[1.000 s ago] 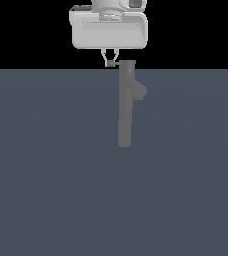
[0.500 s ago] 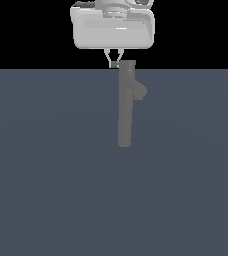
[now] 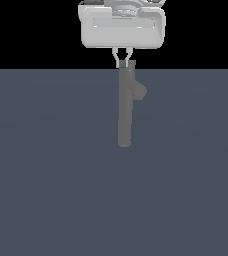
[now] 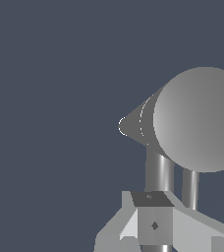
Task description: Turn on the faucet by rotating a designated handle.
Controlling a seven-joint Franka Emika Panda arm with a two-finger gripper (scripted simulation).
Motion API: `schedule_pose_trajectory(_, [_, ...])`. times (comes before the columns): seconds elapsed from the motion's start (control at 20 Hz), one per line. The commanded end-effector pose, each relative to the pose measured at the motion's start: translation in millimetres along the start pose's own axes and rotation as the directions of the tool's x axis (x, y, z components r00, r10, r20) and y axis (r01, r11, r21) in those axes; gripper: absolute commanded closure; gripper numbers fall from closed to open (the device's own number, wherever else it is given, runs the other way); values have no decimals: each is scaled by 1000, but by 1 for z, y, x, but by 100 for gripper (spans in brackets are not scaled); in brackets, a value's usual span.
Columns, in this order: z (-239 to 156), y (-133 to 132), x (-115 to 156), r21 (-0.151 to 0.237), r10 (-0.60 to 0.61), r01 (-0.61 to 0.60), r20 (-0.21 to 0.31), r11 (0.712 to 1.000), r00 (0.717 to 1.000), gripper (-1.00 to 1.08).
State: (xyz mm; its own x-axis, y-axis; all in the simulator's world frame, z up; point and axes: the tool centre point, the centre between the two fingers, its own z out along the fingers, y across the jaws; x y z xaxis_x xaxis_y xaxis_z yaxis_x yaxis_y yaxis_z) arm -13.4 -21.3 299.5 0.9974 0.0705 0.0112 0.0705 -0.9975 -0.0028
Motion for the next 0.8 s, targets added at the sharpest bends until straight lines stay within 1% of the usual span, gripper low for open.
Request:
schedule_pose_trajectory(0.0, [0,7,1,0,4,-4,1,1000,1000,108])
schedule_pose_trajectory(0.5, [-1,68,10,-3,38,-38,10,999,999,108])
schedule_pose_trajectory(0.55, [-1,68,10,-3,38,-38,10,999,999,108])
schedule_pose_trajectory(0.6, [0,30,3,14,-13,13,34,1000,999,108])
schedule_pose_trajectory(0.75, [0,38,12,11,-4,4,30,1000,1000,108])
